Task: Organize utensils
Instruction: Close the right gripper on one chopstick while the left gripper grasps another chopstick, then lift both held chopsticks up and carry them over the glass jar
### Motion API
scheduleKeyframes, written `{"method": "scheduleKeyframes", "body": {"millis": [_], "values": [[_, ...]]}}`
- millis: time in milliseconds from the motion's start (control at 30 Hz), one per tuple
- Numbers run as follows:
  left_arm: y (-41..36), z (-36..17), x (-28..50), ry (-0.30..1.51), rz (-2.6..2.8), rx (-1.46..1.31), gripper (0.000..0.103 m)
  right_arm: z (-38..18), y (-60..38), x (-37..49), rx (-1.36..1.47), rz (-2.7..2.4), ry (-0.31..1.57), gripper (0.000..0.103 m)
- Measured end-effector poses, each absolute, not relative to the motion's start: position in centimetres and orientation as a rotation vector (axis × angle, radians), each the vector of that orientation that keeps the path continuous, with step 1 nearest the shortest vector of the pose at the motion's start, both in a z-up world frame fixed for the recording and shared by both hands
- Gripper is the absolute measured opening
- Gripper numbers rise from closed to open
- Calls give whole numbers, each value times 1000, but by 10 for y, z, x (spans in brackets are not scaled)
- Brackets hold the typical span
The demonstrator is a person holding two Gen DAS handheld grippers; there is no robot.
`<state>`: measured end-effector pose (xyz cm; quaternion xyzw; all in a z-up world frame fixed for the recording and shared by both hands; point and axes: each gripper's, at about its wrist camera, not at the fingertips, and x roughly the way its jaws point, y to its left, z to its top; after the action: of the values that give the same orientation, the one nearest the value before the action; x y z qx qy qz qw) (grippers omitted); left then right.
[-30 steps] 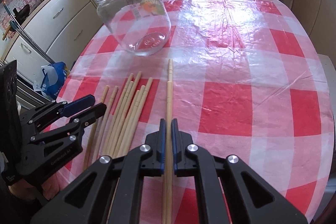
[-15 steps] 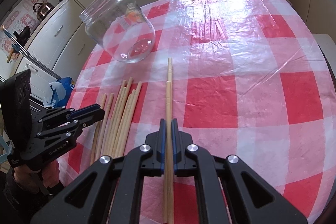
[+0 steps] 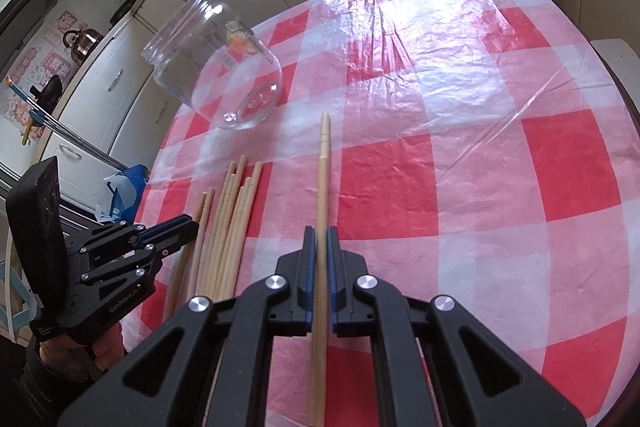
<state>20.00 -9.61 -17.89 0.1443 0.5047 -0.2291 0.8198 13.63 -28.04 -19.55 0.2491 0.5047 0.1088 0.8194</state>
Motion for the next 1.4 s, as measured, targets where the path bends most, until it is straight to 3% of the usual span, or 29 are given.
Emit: {"method": "scheduleKeyframes", "body": {"millis": [433, 1067, 1400], "values": [[-73, -157, 200, 991, -477, 190, 5, -170, -273, 129, 490, 253, 966, 6], [-66, -43, 239, 481, -523, -145, 5, -122, -284, 127, 568, 249, 656, 6], [-95, 5, 287, 227, -463, -225, 5, -138, -292, 134, 593, 250, 657, 6]]}}
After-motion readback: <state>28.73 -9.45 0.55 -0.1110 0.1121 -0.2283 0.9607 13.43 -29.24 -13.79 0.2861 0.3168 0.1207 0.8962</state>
